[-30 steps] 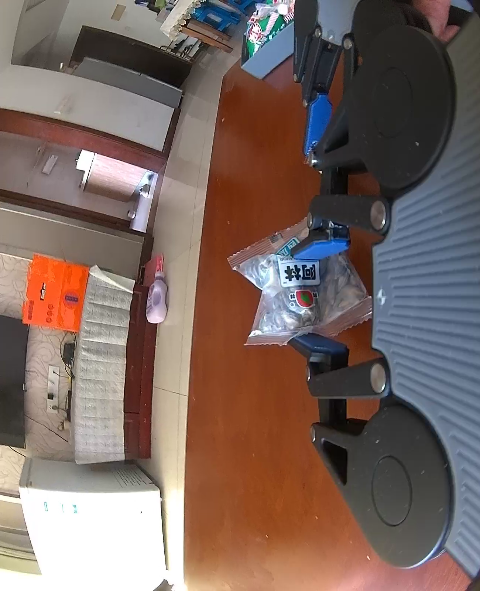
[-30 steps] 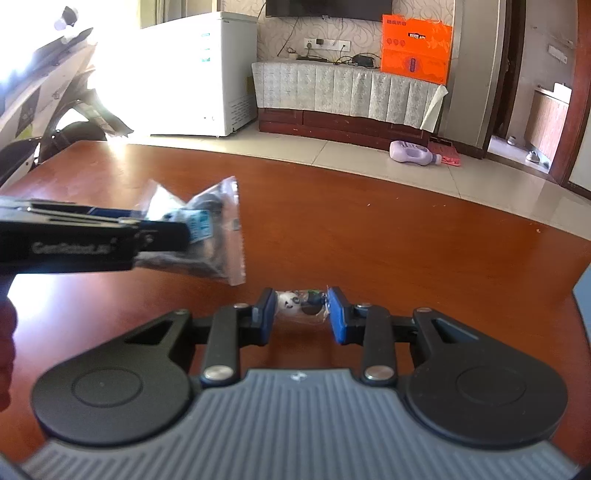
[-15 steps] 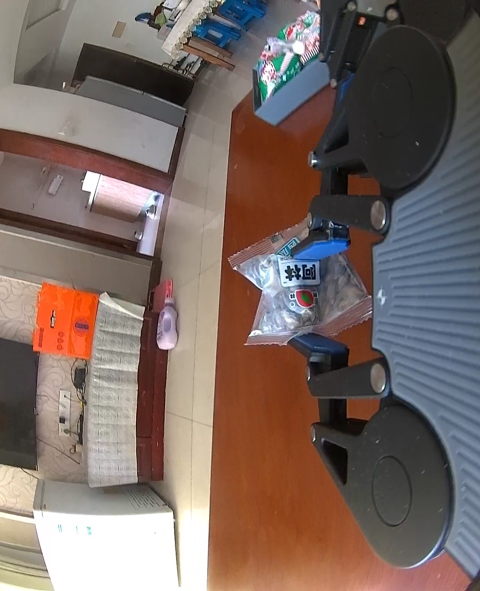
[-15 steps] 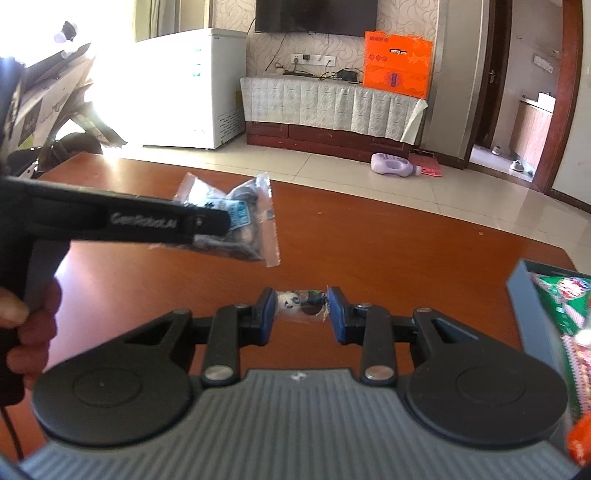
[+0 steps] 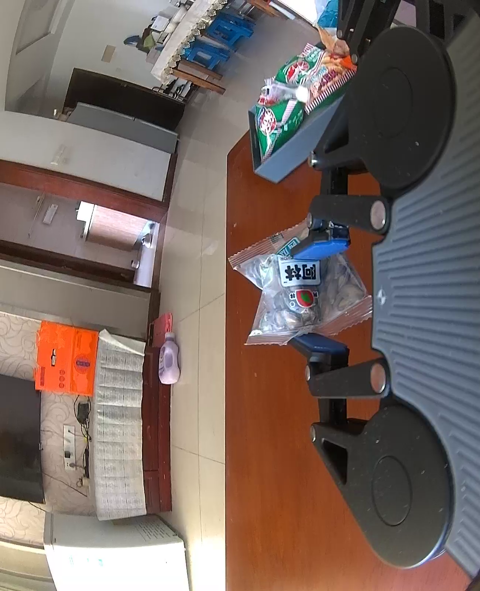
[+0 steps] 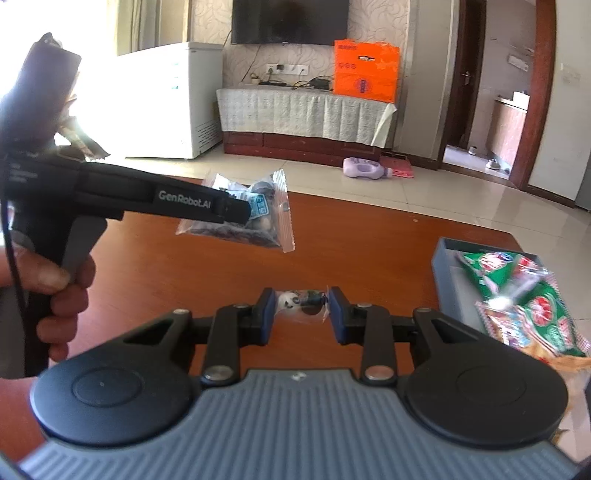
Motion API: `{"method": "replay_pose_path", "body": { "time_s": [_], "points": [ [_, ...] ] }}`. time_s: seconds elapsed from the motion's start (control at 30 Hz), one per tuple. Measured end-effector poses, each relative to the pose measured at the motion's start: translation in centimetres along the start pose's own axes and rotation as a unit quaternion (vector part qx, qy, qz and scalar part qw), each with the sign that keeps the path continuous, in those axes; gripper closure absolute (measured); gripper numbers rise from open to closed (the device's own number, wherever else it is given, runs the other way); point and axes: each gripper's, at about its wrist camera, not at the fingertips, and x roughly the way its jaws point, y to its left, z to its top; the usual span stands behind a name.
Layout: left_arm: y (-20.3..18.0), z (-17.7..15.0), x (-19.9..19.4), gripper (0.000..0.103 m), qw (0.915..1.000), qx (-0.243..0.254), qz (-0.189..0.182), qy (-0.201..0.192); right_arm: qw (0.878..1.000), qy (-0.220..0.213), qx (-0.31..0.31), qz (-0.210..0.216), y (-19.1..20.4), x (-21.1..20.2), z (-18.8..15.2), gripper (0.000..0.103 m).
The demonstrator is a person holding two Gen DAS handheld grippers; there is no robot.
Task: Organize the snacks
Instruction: 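Carry the seed bag and small candy over the box with both tools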
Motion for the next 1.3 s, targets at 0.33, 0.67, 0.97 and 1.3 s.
{"method": "replay_pose_path", "body": {
  "time_s": [0.33,0.67,0.97,1.3],
  "points": [
    [-4.7,0.5,1.3,0.054,0.9995,0.019,-0.024,-0.005,0.999,-0.021,0.026,-0.024,-4.3,-2.8,-1.0,0.069],
    [-10.3,0.9,3.6,0.054,0.9979,0.034,-0.055,-0.004,0.997,-0.027,0.045,-0.062,-8.8,-5.5,-3.1,0.069],
    [-16.6,0.7,6.0,0.054,0.995,0.05,-0.086,-0.001,0.994,-0.021,0.062,-0.083,-11.7,-6.7,-4.8,0.069],
    [-22.0,-0.2,8.5,0.054,0.9918,0.062,-0.112,0.006,0.992,-0.007,0.08,-0.101,-14.1,-7.5,-6.6,0.069]
  ]
}}
